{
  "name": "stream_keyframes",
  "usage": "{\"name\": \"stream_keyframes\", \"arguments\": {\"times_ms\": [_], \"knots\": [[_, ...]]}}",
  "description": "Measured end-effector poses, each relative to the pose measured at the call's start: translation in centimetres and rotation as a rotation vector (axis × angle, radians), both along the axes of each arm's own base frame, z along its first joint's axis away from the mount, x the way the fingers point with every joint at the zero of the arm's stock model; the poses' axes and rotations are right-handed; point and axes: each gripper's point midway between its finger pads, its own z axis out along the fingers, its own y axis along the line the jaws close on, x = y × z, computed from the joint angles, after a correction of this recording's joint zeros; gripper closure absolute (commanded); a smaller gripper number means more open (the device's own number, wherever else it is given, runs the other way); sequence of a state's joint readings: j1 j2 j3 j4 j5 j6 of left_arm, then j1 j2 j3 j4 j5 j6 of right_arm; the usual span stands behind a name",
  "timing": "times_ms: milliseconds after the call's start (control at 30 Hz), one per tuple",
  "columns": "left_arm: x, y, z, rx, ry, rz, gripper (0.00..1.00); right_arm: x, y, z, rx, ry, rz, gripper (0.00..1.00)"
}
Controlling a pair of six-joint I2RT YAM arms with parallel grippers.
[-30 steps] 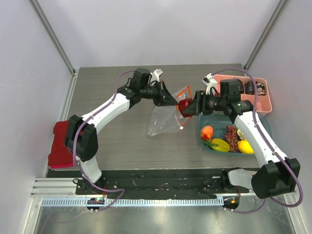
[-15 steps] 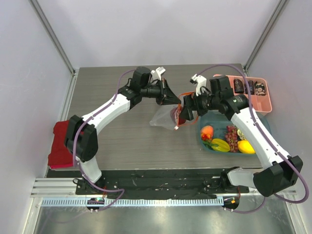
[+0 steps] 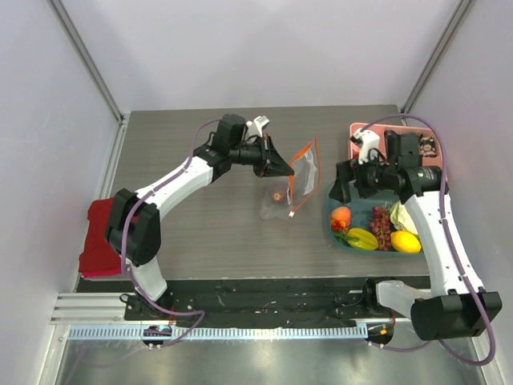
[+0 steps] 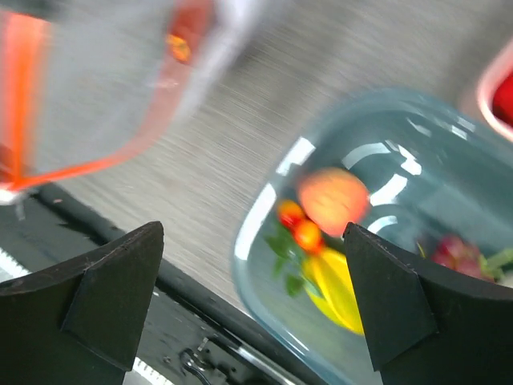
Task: Place the food in the zip-top bag and seal the zipper
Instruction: Place the fake fruit in the zipper food storage bag, then pick up the fake fruit from the bin.
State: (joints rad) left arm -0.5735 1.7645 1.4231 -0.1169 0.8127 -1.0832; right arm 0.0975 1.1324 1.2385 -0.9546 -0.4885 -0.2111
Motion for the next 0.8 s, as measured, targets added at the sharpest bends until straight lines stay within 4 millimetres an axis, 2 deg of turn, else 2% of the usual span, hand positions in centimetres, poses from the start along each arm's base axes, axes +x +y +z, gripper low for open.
{"name": "stream_keyframes", "arguments": {"times_ms": [100, 167, 300, 533, 800], "knots": [[-0.1, 0.1, -0.3, 0.007, -0.001, -0.003, 1.0, 0.0, -3.3, -2.5, -0.029, 0.067, -0.09, 0.02], [-0.1, 0.1, -0.5, 0.012, -0.001, -0.005, 1.0, -0.4, -4.2, -4.2, -0.049, 0.113, -0.107, 0.06], [-0.1, 0.3, -0.8, 0.019, 0.002, -0.005, 1.0, -1.8, -5.1, -7.8, -0.106, 0.236, -0.072, 0.07], [-0.3, 0.7, -1.3, 0.033, 0.001, -0.007, 1.0, -2.2, -6.7, -11.0, -0.21, 0.318, -0.006, 0.08], [-0.5, 0.8, -1.4, 0.037, -0.002, -0.009, 1.0, -0.1, -6.4, -13.5, -0.16, 0.37, -0.09, 0.09]]}}
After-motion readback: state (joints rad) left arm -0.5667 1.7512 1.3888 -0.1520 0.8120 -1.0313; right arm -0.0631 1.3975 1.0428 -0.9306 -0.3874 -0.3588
